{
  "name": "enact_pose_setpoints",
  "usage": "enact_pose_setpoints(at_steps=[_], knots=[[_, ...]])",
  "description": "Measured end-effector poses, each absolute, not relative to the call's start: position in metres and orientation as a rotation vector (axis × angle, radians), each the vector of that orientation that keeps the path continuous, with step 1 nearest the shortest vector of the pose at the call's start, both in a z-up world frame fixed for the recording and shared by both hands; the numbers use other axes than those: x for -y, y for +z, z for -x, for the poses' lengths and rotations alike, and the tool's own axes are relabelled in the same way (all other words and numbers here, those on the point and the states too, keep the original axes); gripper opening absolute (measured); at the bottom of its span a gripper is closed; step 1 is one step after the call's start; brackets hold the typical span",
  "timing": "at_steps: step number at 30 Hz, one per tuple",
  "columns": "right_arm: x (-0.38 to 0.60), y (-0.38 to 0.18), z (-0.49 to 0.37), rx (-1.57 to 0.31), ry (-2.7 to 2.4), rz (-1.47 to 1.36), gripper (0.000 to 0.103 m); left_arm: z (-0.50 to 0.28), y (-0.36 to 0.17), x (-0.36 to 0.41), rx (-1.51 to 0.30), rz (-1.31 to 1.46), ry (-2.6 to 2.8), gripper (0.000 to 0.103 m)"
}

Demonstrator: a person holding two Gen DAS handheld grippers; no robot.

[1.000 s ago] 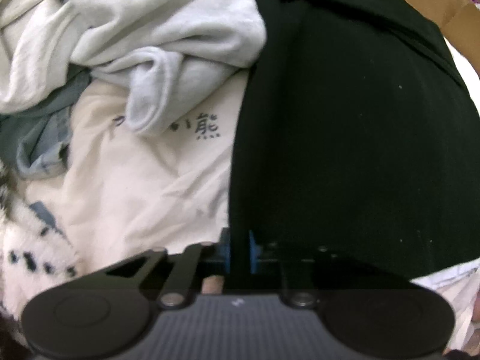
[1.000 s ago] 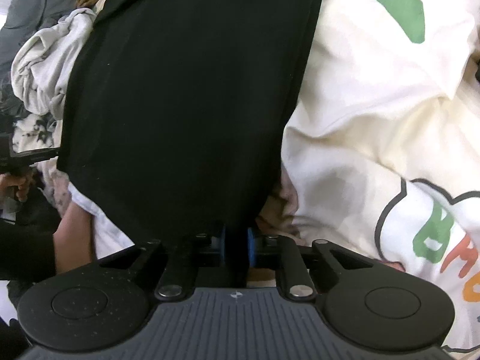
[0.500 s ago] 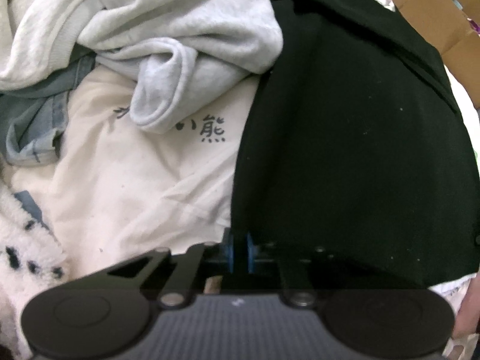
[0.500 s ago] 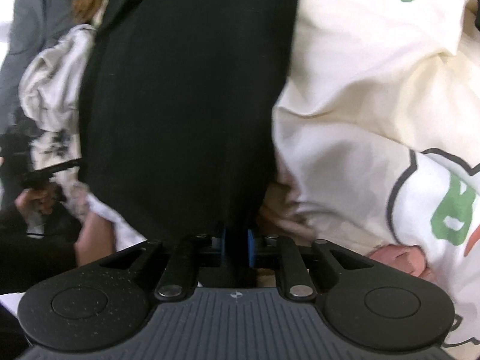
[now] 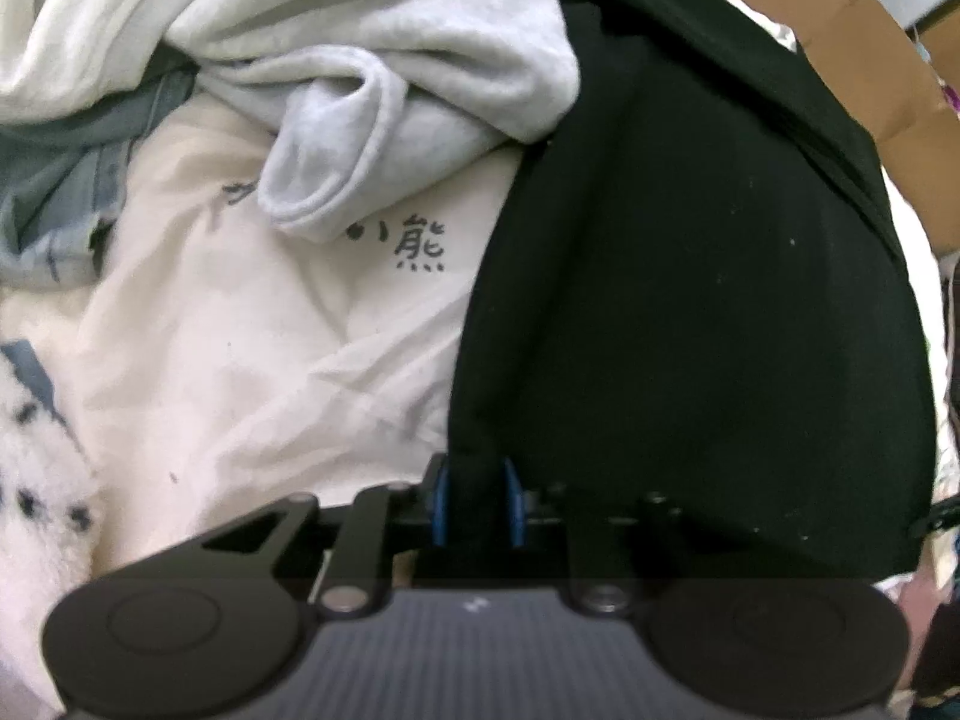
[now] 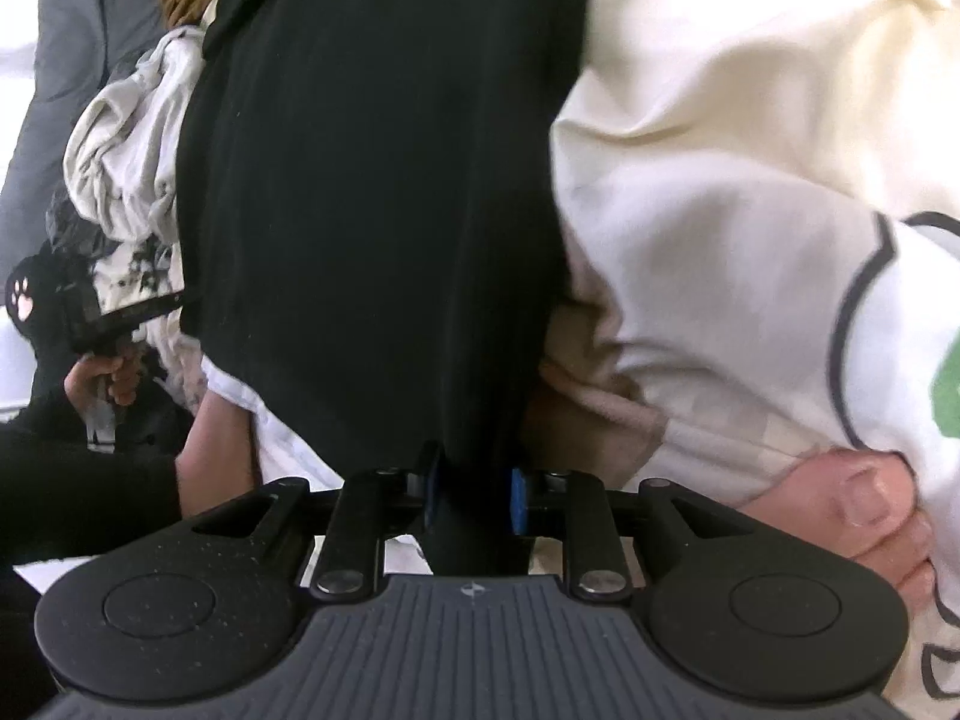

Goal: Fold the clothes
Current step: 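Lift the hem with both tools and fold it toward the collar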

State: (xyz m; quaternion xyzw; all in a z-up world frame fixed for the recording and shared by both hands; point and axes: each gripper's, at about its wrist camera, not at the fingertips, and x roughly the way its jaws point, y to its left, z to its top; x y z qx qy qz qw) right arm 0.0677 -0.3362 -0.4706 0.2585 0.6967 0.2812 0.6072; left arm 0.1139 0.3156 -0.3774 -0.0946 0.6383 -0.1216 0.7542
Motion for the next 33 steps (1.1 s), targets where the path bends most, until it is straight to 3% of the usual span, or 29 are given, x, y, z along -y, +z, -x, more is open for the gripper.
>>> enact_pose_setpoints(at_steps=[2,3,4,5,16,22,33], knots=[[0.343,-0.469,-0.068,-1.613,0.663,-0.593,0.021,-0.112,-0.376,-0.316,-1.407,0.213,-0.279,0.019],[0.343,-0.468,-0.068,-1.610,0.661,-0.591,0.018,-0.111,-0.374,-0.315,-1.412,0.198,-0.291,0.010],[0.344,-0.467,-0.068,-1.606,0.659,-0.592,0.007,-0.111,-0.371,-0.315,-1.409,0.195,-0.298,0.006],[0.347,-0.465,-0.068,-1.600,0.653,-0.607,0.006,-0.111,-0.368,-0.315,-1.406,0.194,-0.304,0.005],[0.360,-0.390,-0.083,-1.445,0.633,-0.656,0.004,-0.089,-0.279,-0.354,-1.333,0.300,-0.368,0.004],[0.373,-0.322,-0.099,-1.351,0.631,-0.600,0.004,-0.113,-0.227,-0.322,-1.260,0.314,-0.394,0.003],[0.401,-0.228,-0.105,-1.205,0.574,-0.528,0.003,-0.077,-0.240,-0.278,-1.258,0.401,-0.434,0.003]])
